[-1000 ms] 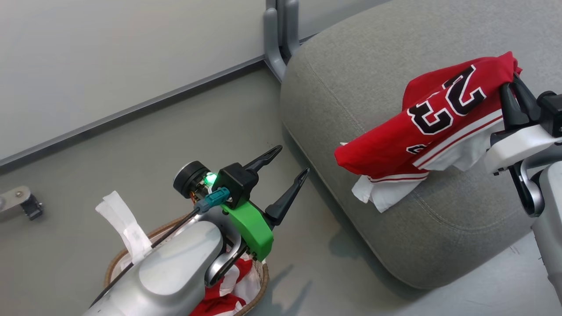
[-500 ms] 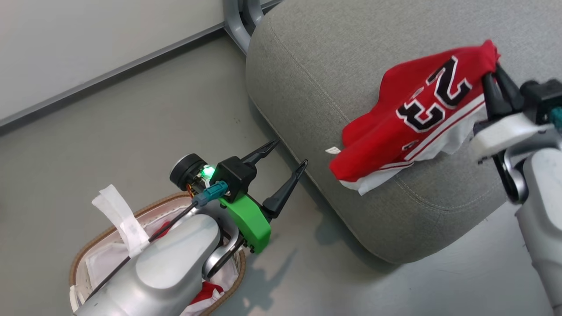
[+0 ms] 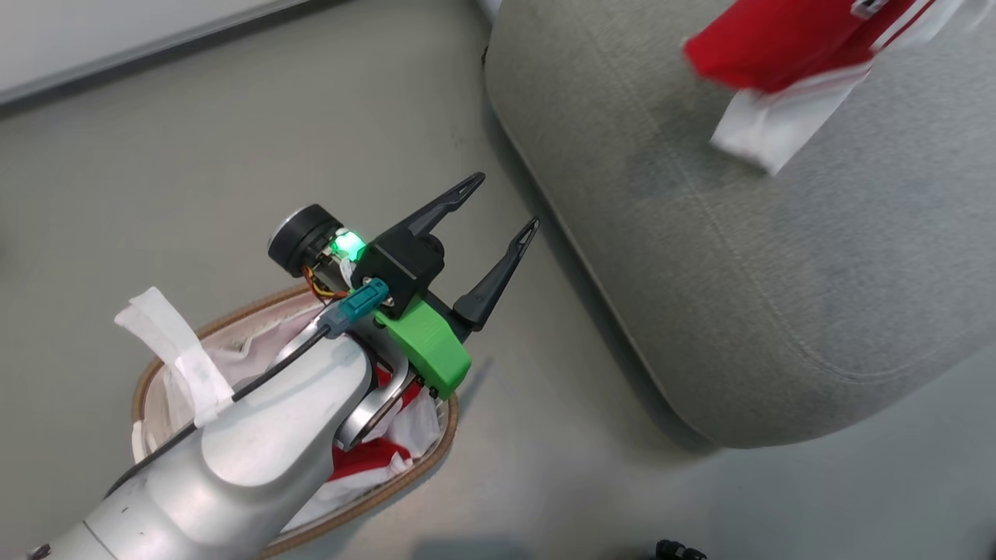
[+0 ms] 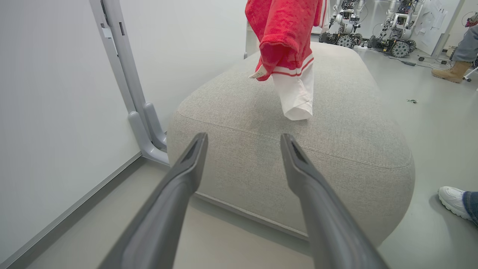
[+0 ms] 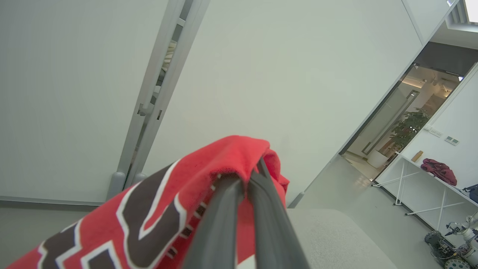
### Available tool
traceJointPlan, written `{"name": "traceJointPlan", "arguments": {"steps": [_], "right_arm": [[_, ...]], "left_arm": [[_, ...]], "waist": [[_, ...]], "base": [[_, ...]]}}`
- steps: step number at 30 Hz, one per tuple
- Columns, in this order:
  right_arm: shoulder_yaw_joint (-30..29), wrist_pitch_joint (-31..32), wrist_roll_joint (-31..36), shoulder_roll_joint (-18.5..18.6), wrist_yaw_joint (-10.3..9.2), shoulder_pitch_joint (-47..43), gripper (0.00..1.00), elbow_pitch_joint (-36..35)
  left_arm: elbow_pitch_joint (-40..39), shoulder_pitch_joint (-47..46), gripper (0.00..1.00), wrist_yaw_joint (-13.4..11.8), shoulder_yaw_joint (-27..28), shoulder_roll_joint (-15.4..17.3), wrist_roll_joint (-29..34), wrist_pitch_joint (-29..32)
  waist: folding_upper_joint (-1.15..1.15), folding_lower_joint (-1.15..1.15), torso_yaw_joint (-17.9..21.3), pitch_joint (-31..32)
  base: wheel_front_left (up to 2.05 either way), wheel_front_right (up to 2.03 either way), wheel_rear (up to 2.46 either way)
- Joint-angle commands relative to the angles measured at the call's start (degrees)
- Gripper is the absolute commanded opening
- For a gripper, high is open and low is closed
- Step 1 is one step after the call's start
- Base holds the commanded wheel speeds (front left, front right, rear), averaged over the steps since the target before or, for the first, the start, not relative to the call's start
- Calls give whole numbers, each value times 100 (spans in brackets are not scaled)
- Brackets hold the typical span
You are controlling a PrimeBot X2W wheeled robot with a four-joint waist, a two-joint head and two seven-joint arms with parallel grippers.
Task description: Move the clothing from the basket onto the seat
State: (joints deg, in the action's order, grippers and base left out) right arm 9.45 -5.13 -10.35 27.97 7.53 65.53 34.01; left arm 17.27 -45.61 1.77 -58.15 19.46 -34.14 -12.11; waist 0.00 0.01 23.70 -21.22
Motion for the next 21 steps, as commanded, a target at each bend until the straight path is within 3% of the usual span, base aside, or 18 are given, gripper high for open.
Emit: {"name": "traceJointPlan", "arguments": {"steps": [1,8,12,16,21], "right_arm": [[-23,73,-83,152,-8,299,0,80],[-491,348,-47,953,-8,1343,0,546],[-1016,249,-86,1184,-8,1595,0,860],[-1438,39,41,1132,-8,1407,0,1227],[-1759,-304,318,723,-8,1010,0,1852]], "left_arm": [[-132,-110,100,-57,-11,75,80,45],[-781,-295,100,-222,-82,262,298,313],[-1082,-435,100,-271,-97,307,406,424],[-1310,-568,100,-300,-99,408,496,516],[-1474,-658,100,-390,-64,525,564,626]], "waist": [[0,-1,-517,-571],[0,-1,-1057,-1229],[0,-1,-1323,-1558],[0,-1,-1459,-1852],[0,-1,-1441,-2095]], "base": [[0,0,0],[0,0,0],[0,0,0],[0,0,0],[0,0,0]]}}
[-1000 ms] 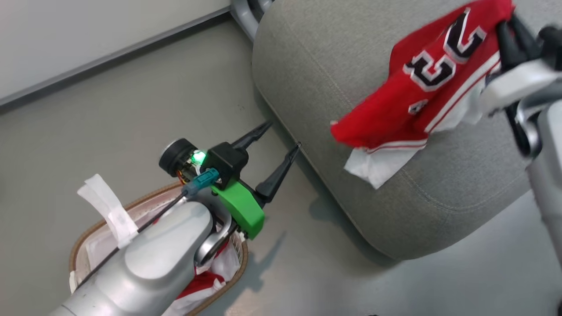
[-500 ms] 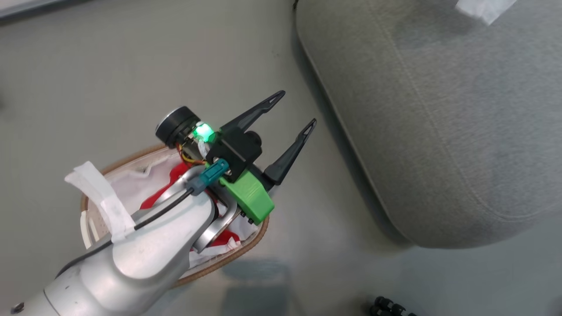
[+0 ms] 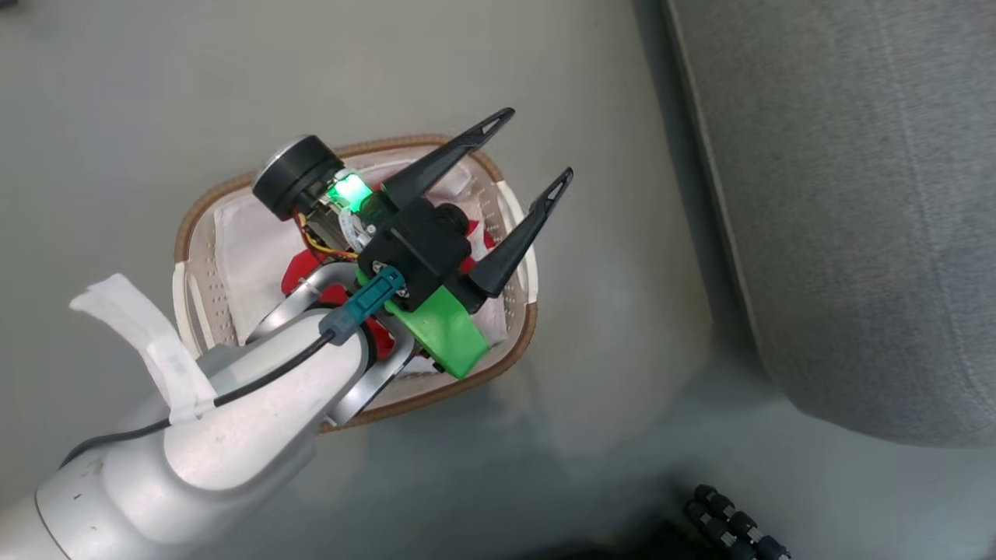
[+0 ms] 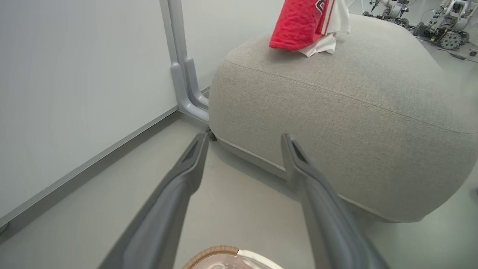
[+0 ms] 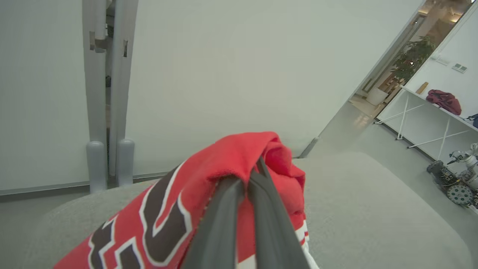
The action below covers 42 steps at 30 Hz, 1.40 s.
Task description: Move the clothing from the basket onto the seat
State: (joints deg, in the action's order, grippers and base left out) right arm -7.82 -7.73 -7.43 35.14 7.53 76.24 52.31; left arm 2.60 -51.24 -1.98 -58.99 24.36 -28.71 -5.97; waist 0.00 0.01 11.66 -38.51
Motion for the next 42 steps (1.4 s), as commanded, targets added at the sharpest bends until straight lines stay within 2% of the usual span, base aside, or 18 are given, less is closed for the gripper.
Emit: {"name": "traceJointPlan", "arguments": {"steps": [1,8,9,10,11,20,26,31,37,42], "right_arm": [[-114,-121,98,-68,-8,-137,0,185],[-443,-541,466,-594,-8,-457,0,919],[-499,-579,496,-644,-8,-482,36,988],[-527,-604,523,-702,-8,-503,95,1038],[-551,-632,552,-759,-8,-523,100,1079],[-401,-744,379,-1068,-8,-837,100,986],[-181,-751,-14,-1022,-8,-1458,100,206],[-1,-752,-214,-930,-8,-1867,100,-326],[251,-746,-264,-1007,-8,-2338,100,-786],[339,-747,-35,-1290,-8,-2827,100,-1071]], "left_arm": [[-25,-113,100,-23,18,57,28,30],[-116,-148,100,-54,-27,126,60,131],[-122,-147,100,-60,-32,130,60,146],[-125,-145,100,-62,-35,136,55,158],[-123,-145,100,-66,-39,141,48,170],[-15,18,100,-129,13,234,-74,92],[235,206,100,-151,131,186,-277,-211],[606,473,100,-184,317,55,-578,-598],[1033,975,100,-162,763,-163,-998,-893],[1251,1531,100,-107,1365,-338,-1080,-927]], "waist": [[0,-1,-226,-397],[0,-1,-148,-490],[0,-1,-130,-493],[0,-1,-115,-490],[0,-1,-99,-484],[0,-1,210,-237],[0,-1,280,240],[0,-1,133,823],[0,-1,-185,1624],[0,-1,-501,2229]], "base": [[0,0,0],[0,0,0],[0,0,0],[0,0,0],[0,0,0],[0,0,0],[0,0,0],[0,0,0],[0,0,0],[0,0,0]]}}
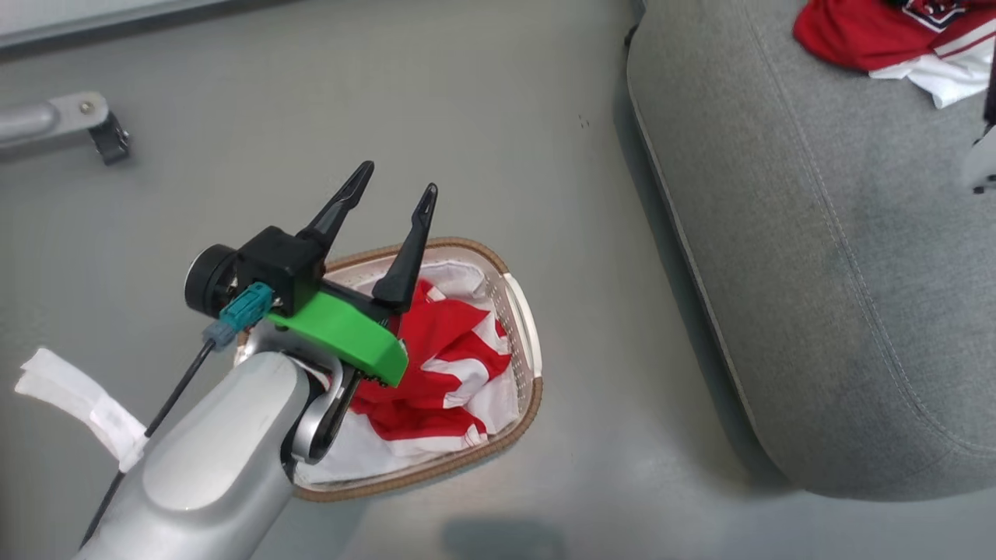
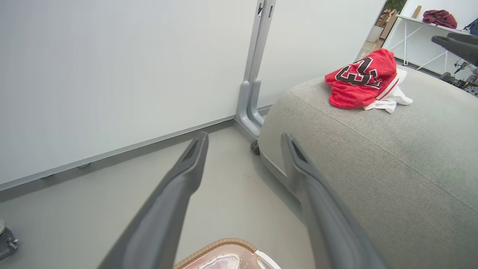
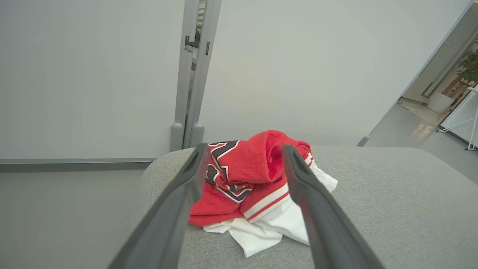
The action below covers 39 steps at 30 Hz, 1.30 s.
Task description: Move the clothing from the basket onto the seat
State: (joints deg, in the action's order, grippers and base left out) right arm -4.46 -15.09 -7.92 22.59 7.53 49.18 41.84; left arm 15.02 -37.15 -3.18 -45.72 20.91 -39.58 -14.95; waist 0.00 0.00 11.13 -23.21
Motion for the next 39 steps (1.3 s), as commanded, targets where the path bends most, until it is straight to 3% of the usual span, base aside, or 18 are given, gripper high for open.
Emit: {"name": "traceJointPlan", "arguments": {"steps": [1,14,17,22,27,39], "right_arm": [[-40,-10,42,-127,-8,-223,100,-77],[-430,-11,383,-1504,-8,-2085,100,-1407],[-501,-11,462,-1774,-8,-2602,100,-1807],[-451,-11,441,-1954,-8,-3399,100,-2329],[-36,-11,-34,-1959,-8,-4074,100,-2673],[623,-11,-286,-1959,-8,-4727,100,-2903]], "left_arm": [[43,272,100,22,167,-26,21,-30],[201,2264,100,-68,2370,-480,739,-28],[162,2687,100,4,2743,-607,972,-29],[91,3239,100,100,3200,-827,1290,-29],[-32,3623,100,215,3540,-1043,1542,-29],[-102,3966,100,489,3929,-1386,1902,-29]], "waist": [[0,0,-502,799],[0,0,-935,1661],[0,0,-984,1764],[0,0,-1061,1896],[0,0,-1114,1988],[0,0,-1143,2148]], "base": [[0,0,0],[0,0,0],[0,0,0],[0,0,0],[0,0,0],[0,0,0]]}}
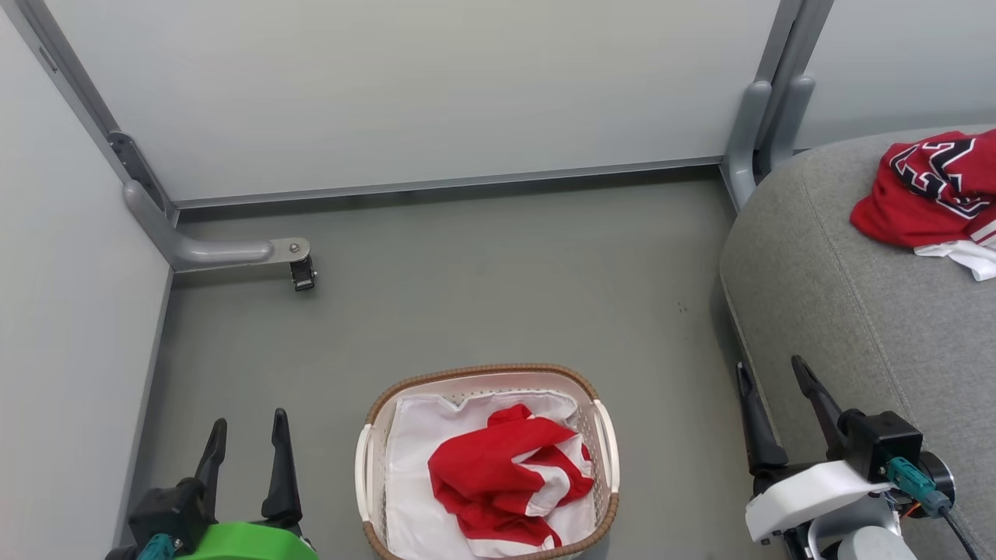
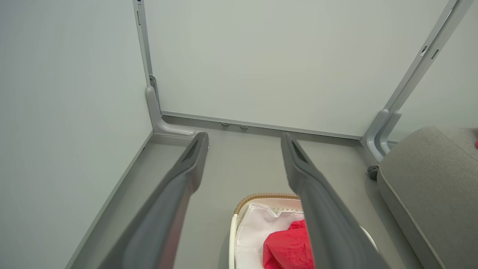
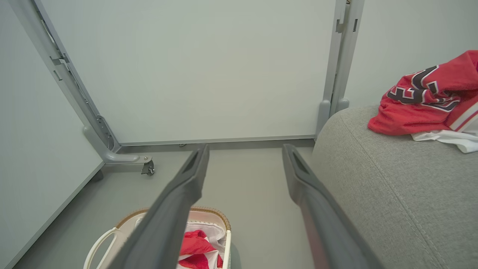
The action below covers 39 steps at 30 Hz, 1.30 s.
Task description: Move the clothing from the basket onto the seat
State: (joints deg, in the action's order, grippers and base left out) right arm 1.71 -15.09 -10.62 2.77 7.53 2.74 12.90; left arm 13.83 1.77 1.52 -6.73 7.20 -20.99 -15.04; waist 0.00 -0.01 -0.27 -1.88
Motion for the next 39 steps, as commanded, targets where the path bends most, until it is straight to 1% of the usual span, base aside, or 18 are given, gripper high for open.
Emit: {"name": "traceJointPlan", "arguments": {"steps": [1,16,29,33,35,39], "right_arm": [[24,-11,-25,23,-8,-104,100,3],[130,-11,-56,21,-8,-112,100,111],[141,-11,-78,22,-8,-47,100,126],[75,-11,7,23,-8,53,100,65],[69,-11,21,20,-8,94,100,28],[58,-11,74,22,-8,263,100,-57]], "left_arm": [[35,87,100,44,39,-23,58,-21],[280,27,100,232,207,-185,217,-21],[396,-106,100,355,281,-235,312,-21],[456,-357,100,414,56,-207,513,-21],[576,-556,100,460,-163,-194,635,-16],[927,-1129,100,550,-785,-170,885,140]], "waist": [[0,1,-5,28],[0,1,-9,118],[0,1,11,71],[0,1,27,-98],[0,1,49,-225],[0,1,132,-598]], "base": [[0,0,0],[0,0,0],[0,0,0],[0,0,0],[0,0,0],[0,0,0]]}}
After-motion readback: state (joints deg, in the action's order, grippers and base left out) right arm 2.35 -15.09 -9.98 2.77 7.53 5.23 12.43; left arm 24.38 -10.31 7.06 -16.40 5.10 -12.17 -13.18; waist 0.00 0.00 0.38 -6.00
